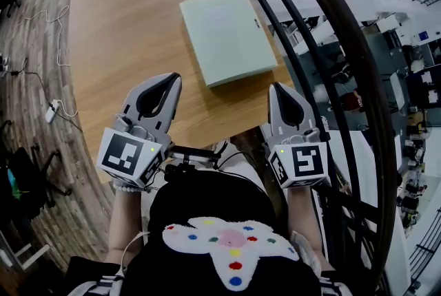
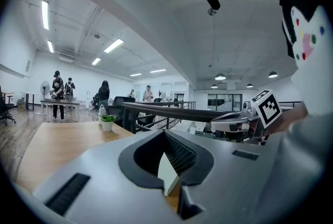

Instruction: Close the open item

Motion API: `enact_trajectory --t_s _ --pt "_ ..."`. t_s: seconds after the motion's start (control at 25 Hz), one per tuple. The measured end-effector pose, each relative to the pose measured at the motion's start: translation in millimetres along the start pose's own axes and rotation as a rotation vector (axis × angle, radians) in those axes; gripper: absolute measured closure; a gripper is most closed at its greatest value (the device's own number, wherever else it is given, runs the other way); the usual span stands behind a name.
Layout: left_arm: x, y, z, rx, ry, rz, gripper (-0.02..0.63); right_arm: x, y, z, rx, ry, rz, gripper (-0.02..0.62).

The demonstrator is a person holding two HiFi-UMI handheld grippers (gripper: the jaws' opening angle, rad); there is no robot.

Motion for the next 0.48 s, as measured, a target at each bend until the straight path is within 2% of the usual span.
enact_trajectory --t_s 0.48 --pt "3.2 1.5 0.0 -0.005 -0.015 0.005 0.600 1.0 -2.6 -0.9 -0.008 -0.007 -0.005 0.588"
Point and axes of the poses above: the fingertips, and each gripper's own axes: y forward along the fingers, x to its right, z out of its top, the point moved 9 cm from there along -y, backward along the fingers, and after that the axes turned 12 degrees about -z, right-handed, at the moved point
